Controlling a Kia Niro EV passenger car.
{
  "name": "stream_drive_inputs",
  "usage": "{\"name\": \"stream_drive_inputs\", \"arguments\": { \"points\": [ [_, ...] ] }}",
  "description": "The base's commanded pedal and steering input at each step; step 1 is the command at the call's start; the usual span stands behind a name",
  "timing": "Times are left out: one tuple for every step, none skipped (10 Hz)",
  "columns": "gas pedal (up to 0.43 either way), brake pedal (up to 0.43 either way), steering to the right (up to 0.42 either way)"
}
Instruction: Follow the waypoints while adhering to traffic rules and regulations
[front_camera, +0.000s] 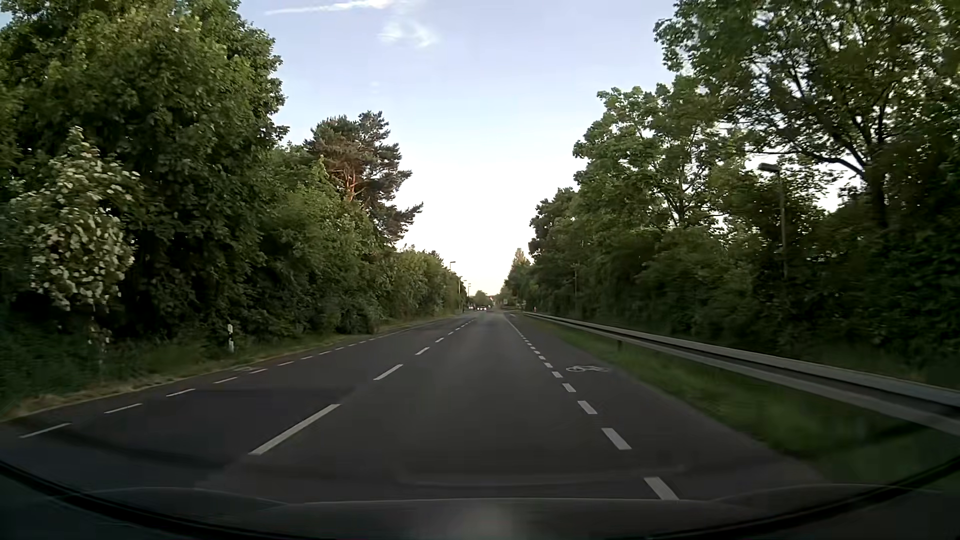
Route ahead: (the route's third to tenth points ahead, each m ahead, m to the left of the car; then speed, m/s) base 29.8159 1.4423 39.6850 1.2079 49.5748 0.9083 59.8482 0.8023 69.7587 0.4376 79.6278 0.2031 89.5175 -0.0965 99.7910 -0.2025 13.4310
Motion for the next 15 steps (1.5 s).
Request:
{"name": "stream_drive_inputs", "arguments": {
  "points": [
    [0.087, 0.0, 0.001],
    [0.087, 0.0, 0.002],
    [0.087, 0.0, 0.002],
    [0.079, 0.0, 0.002],
    [0.067, 0.0, 0.002],
    [0.067, 0.0, 0.002],
    [0.059, 0.0, 0.002],
    [0.059, 0.0, 0.002],
    [0.059, 0.0, 0.002],
    [0.059, 0.0, 0.002],
    [0.059, 0.0, 0.002],
    [0.059, 0.0, 0.002],
    [0.059, 0.0, 0.002],
    [0.059, 0.0, 0.001],
    [0.059, 0.0, 0.002]
  ]
}}
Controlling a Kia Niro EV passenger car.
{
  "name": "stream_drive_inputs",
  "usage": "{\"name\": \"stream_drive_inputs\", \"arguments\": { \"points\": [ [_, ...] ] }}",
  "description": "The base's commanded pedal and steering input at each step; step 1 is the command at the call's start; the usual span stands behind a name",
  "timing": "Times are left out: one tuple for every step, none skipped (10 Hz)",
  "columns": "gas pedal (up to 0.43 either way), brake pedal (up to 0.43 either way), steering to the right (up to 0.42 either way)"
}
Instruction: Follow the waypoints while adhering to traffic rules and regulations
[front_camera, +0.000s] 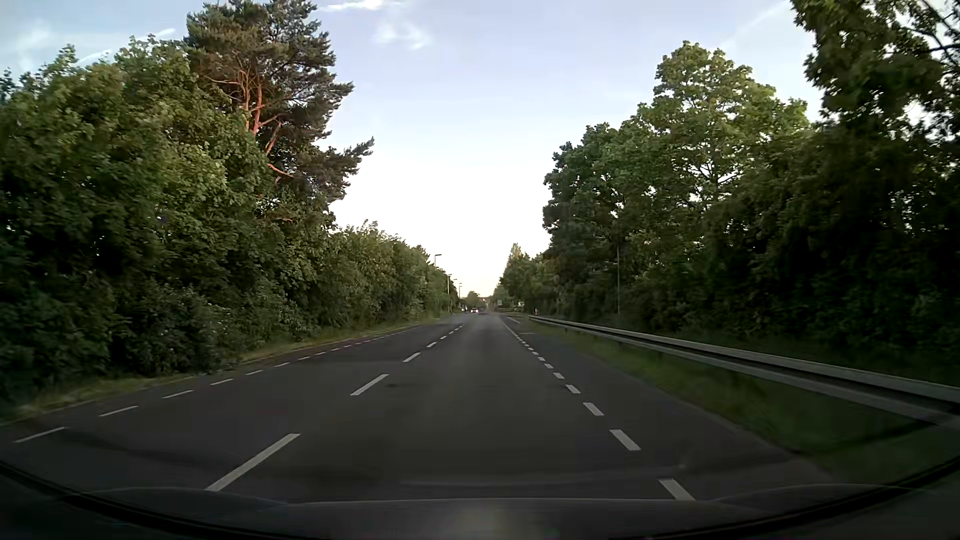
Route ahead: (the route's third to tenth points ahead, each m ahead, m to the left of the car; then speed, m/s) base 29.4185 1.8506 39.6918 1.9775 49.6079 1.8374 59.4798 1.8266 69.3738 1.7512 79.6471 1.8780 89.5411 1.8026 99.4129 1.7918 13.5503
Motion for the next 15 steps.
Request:
{"name": "stream_drive_inputs", "arguments": {
  "points": [
    [0.059, 0.0, 0.002],
    [0.059, 0.0, 0.002],
    [0.047, 0.0, 0.001],
    [0.047, 0.0, 0.0],
    [0.047, 0.0, 0.0],
    [0.047, 0.0, 0.0],
    [0.039, 0.0, 0.0],
    [0.039, 0.0, 0.0],
    [0.028, 0.0, 0.0],
    [0.028, 0.0, 0.0],
    [0.02, 0.0, 0.0],
    [0.0, 0.0, 0.0],
    [0.0, 0.0, 0.0],
    [0.0, 0.0, 0.0],
    [0.0, 0.0, -0.002]
  ]
}}
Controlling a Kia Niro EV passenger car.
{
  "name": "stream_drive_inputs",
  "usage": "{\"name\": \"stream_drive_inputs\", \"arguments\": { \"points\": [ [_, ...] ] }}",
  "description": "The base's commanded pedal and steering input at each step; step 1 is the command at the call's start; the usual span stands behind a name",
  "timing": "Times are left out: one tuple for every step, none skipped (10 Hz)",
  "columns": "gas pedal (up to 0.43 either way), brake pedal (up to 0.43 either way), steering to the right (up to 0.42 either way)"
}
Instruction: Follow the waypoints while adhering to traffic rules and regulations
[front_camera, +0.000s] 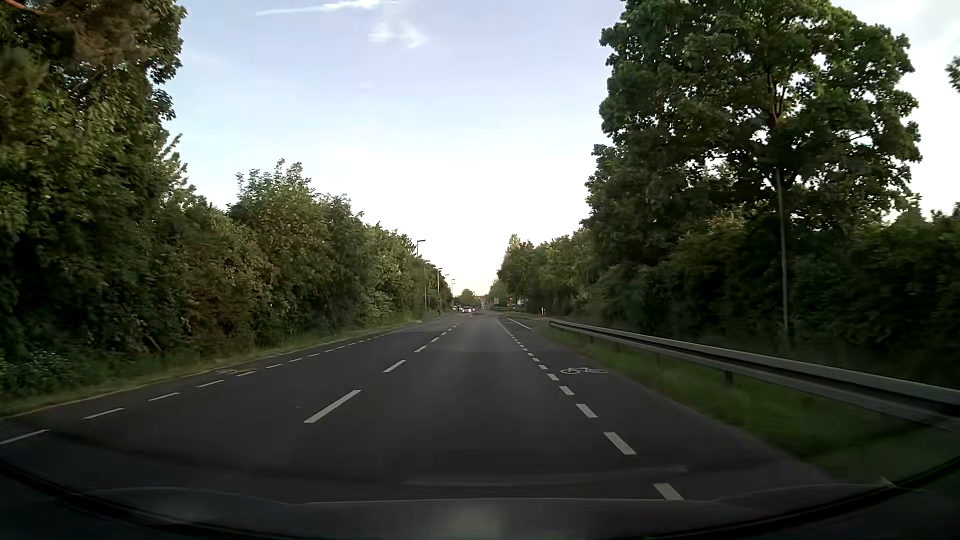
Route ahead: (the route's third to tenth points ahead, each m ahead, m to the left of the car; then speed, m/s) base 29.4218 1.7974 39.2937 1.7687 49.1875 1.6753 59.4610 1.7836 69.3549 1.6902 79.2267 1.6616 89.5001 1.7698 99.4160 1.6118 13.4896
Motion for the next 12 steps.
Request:
{"name": "stream_drive_inputs", "arguments": {
  "points": [
    [0.0, 0.0, -0.003],
    [0.0, 0.0, -0.003],
    [0.0, 0.0, -0.003],
    [0.0, 0.0, -0.003],
    [0.0, 0.0, -0.003],
    [0.0, 0.0, -0.002],
    [0.0, 0.0, -0.002],
    [0.0, 0.0, -0.002],
    [0.0, 0.0, -0.002],
    [0.0, 0.0, -0.002],
    [0.0, 0.0, -0.002],
    [0.0, 0.0, -0.002]
  ]
}}
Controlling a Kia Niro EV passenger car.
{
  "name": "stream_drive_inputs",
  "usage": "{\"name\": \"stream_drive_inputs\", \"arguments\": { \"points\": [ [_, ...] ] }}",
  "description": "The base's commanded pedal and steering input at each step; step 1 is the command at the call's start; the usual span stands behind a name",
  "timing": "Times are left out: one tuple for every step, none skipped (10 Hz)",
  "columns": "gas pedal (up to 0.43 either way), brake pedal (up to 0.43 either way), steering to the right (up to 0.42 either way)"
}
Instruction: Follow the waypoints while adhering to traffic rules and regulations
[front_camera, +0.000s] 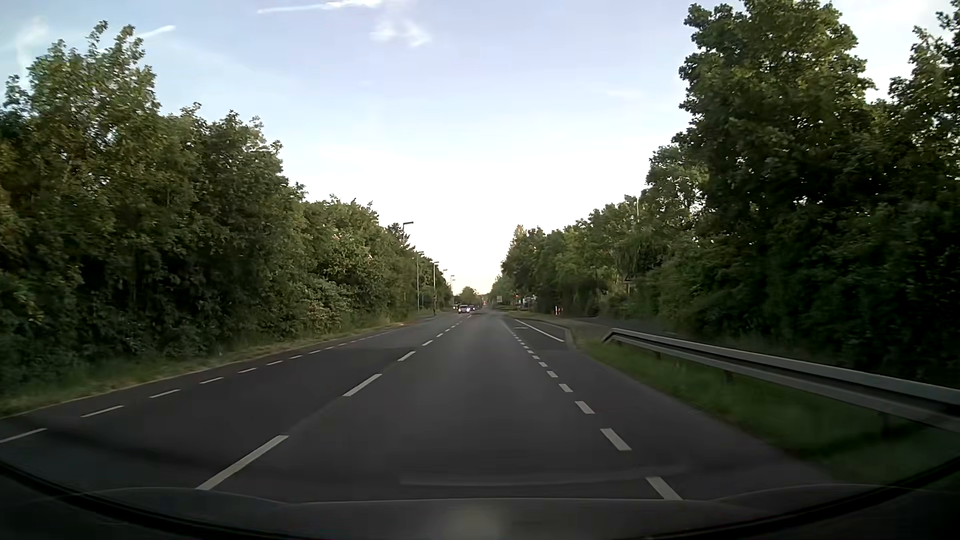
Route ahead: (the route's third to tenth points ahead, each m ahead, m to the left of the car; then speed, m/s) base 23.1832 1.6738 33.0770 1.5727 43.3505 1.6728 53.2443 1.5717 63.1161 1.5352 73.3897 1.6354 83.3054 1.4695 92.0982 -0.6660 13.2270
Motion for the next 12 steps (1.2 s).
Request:
{"name": "stream_drive_inputs", "arguments": {
  "points": [
    [0.0, 0.0, -0.002],
    [0.0, 0.0, -0.002],
    [0.0, 0.0, -0.002],
    [0.0, 0.0, -0.001],
    [0.0, 0.0, -0.001],
    [0.0, 0.0, -0.001],
    [0.0, 0.0, 0.0],
    [0.0, 0.0, -0.001],
    [0.0, 0.0, -0.001],
    [0.0, 0.0, -0.001],
    [0.0, 0.0, 0.0],
    [0.0, 0.006, 0.0]
  ]
}}
